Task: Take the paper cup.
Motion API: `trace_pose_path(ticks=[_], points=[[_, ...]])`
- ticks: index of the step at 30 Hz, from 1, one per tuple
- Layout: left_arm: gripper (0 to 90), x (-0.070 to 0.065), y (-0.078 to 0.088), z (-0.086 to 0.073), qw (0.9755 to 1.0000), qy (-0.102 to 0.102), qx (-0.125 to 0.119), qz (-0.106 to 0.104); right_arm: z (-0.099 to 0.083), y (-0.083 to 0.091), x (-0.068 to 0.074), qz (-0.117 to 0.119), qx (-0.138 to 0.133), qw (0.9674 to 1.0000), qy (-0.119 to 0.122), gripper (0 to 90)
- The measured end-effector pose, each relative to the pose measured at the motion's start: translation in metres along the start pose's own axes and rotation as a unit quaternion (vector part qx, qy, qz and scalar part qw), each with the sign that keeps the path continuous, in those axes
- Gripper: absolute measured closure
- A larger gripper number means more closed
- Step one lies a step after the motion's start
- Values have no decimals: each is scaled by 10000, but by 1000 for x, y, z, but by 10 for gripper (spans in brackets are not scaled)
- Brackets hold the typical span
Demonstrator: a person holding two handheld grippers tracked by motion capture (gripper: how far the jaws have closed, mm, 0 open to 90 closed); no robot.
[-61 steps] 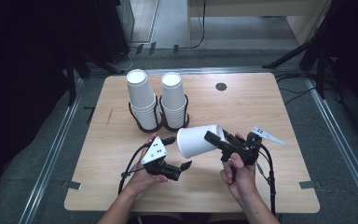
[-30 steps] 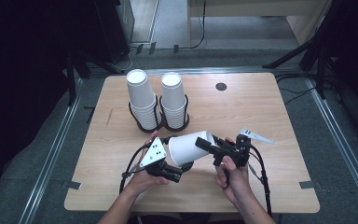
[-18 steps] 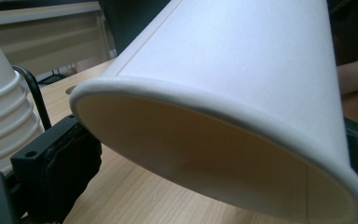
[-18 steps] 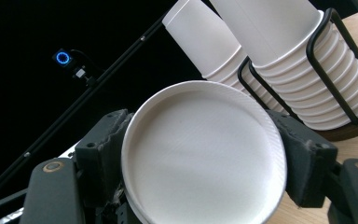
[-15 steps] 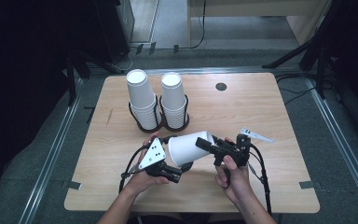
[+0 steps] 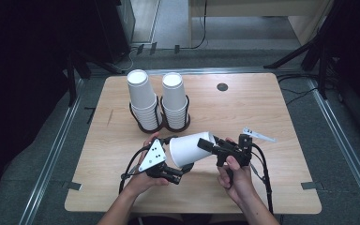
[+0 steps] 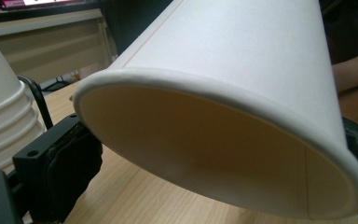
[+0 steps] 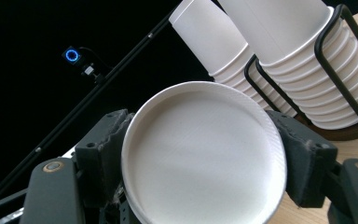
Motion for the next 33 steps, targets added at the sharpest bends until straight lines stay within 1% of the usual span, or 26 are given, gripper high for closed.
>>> trace_pose_path(ticks=[4, 10, 16, 20, 24, 33], points=[[0, 0, -1, 1, 10000, -21, 20, 29, 0, 0, 0, 43, 30, 10000, -12, 266], [0, -1, -1, 1, 10000, -44, 43, 40, -1, 0, 0, 25, 69, 10000, -30, 267], [0, 0, -2, 0, 9998, -145, 50, 128, -1, 0, -1, 18, 112, 9999, -68, 267], [0, 0, -3, -1, 9998, -128, 68, 135, -1, 0, -2, 16, 120, 9999, -54, 268], [0, 1, -2, -2, 9998, -132, 100, 95, -2, -1, -3, -11, 141, 9999, -60, 267], [0, 0, -1, -1, 9997, -230, 27, 62, -2, 0, -2, 52, 170, 9998, -84, 262]])
Point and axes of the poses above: each handheld gripper's, and its own axes: y roughly backward along the jaws, z roughly out of its top, x roughly to its left, the point moved 9 cm from there along -y, roughly forward along the jaws, and after that the axes turned 11 degrees about -x, right-handed, at the moved point
